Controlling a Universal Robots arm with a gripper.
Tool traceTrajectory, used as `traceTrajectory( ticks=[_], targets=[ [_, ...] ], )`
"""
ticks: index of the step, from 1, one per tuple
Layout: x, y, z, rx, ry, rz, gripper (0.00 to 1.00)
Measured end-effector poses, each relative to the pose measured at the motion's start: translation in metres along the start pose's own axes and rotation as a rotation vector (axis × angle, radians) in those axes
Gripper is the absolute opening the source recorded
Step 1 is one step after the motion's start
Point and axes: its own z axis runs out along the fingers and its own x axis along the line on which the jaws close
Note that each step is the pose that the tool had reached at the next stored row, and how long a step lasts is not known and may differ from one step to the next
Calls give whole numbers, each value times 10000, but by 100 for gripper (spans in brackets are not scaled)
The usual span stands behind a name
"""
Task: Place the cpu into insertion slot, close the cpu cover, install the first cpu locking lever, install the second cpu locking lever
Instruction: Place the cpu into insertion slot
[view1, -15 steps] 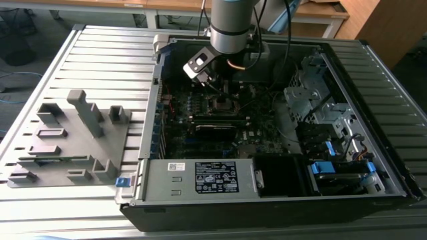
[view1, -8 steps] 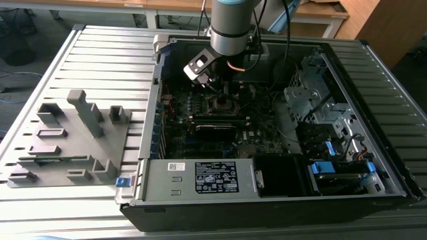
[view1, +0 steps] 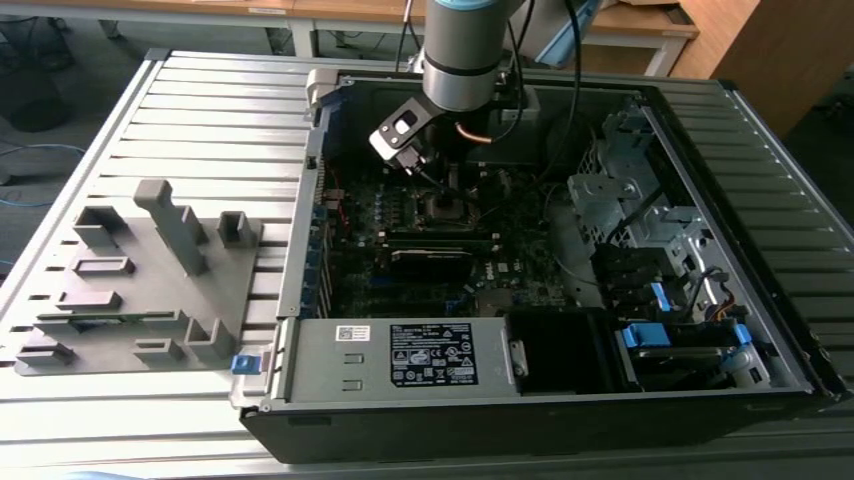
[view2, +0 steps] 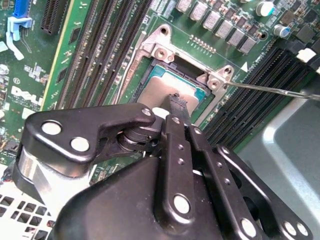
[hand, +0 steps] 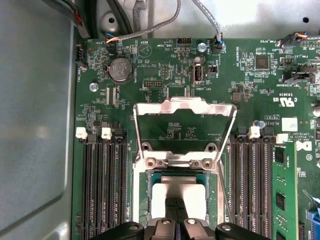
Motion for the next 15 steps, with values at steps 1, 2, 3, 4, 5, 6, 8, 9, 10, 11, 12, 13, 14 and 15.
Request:
traceTrajectory(
  ticks=[1,2,3,4,5,6,8,9,10,11,12,13,14,15],
  targets=[
    [0,1,0,0,0,-1,11],
    [0,1,0,0,-1,-1,11],
    [1,1,4,0,0,-1,11],
    [1,1,10,-1,2,-1,11],
    [0,0,15,3,-4,-2,11],
    [-2,0,19,5,-8,-1,11],
    [-2,-1,21,4,-8,-1,11],
    [-1,0,23,2,-4,-2,11],
    [0,0,25,0,-1,-1,11],
    [0,0,26,0,-1,-2,11],
    [-1,0,29,2,-4,-1,11],
    [-1,-1,33,5,-6,-2,11],
    [-2,-1,33,5,-7,-1,11],
    [-2,-1,34,4,-7,-1,11]
  ],
)
